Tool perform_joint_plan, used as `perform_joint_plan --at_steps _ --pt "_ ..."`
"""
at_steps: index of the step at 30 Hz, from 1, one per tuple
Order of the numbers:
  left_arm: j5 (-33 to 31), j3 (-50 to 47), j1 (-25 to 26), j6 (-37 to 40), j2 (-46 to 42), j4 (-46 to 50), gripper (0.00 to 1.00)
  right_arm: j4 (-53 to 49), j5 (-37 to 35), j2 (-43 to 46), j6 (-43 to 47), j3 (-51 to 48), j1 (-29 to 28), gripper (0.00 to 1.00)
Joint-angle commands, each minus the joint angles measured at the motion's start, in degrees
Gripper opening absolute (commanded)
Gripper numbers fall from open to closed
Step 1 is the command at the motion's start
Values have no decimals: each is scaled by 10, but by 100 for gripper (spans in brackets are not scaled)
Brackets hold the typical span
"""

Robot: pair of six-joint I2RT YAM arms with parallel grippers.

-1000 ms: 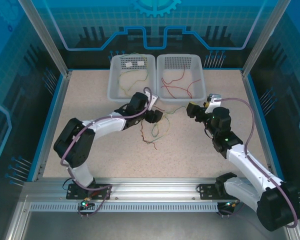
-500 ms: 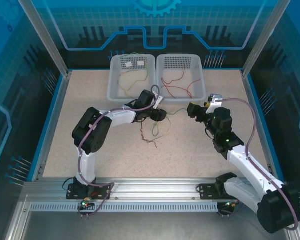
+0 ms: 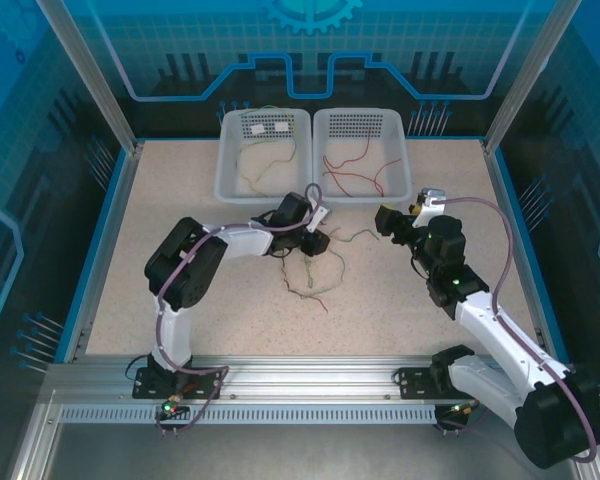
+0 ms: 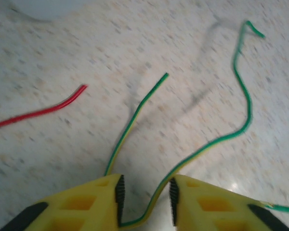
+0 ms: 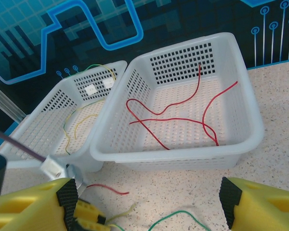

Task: Untangle the cables

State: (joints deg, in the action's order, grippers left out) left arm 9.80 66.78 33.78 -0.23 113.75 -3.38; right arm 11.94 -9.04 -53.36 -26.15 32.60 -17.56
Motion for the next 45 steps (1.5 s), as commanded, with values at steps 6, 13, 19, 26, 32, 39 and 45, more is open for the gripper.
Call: perform_joint_plan --at_steps 6,13,19,26,32,39,45 --pt "1 -85 13 -30 -130 -73 4 4 -9 -19 -12 2 9 81" --pt "-45 -65 11 -33 -158 -44 0 8 -9 -28 -12 10 10 81" --pt "-20 -80 12 -65 -186 -73 0 19 29 -24 -2 3 9 81" --pt "-29 -92 13 -100 -252 -96 0 107 171 -32 64 -9 -18 80" --pt "-76 -128 12 -111 -320 -130 0 73 209 -97 6 26 8 79" --pt "-147 -178 12 -109 -406 -148 0 71 268 -117 2 40 12 80" --pt "-198 -224 9 -100 -460 -164 0 52 231 -104 -67 36 46 81"
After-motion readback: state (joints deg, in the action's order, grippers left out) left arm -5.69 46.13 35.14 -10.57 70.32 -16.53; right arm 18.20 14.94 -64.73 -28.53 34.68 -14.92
